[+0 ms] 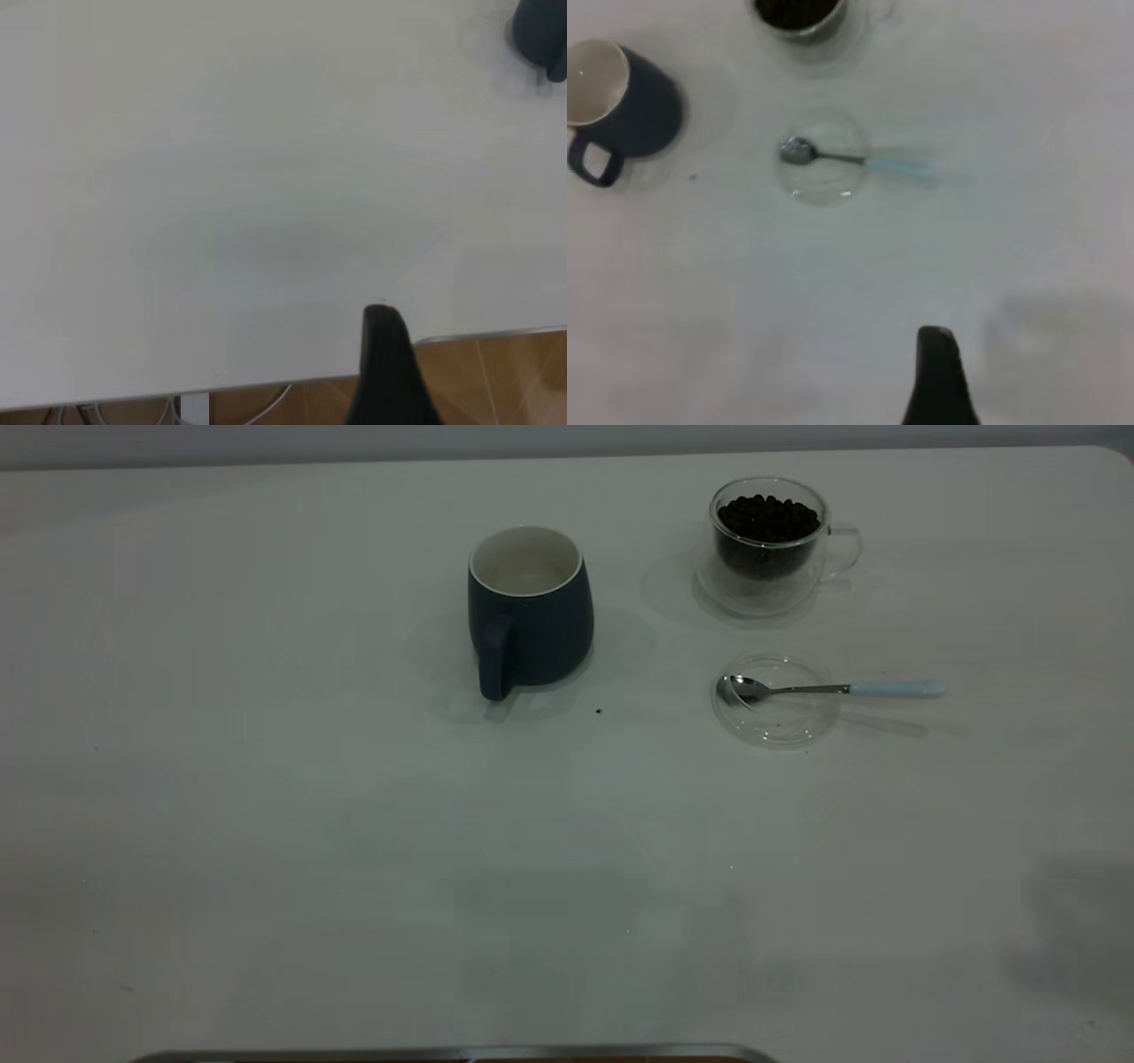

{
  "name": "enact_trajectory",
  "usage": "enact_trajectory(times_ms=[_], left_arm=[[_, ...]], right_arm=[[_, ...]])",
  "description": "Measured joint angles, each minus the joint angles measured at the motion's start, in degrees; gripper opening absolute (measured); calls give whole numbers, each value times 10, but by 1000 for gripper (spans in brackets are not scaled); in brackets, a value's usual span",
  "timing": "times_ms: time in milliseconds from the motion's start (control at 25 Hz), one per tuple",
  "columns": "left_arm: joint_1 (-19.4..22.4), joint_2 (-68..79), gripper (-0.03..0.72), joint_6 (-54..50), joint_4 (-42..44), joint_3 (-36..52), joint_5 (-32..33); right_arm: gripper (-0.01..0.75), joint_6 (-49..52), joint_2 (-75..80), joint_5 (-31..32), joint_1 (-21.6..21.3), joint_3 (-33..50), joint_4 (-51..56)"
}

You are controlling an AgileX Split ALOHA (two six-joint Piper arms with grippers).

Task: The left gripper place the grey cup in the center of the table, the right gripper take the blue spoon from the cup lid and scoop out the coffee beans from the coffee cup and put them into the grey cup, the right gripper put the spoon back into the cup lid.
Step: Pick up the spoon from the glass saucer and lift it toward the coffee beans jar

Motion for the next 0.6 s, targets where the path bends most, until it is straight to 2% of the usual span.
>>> enact_trajectory(times_ms=[320, 480, 600], left_arm=[[0, 0, 567, 0, 0, 0, 0], [0, 0, 567, 0, 0, 0, 0], [0, 0, 567, 0, 0, 0, 0]], right_arm=[[594, -224, 203, -115, -2, -1, 257], [594, -340, 300, -124, -22, -5, 386], [639, -438, 362, -124, -36, -5, 489]])
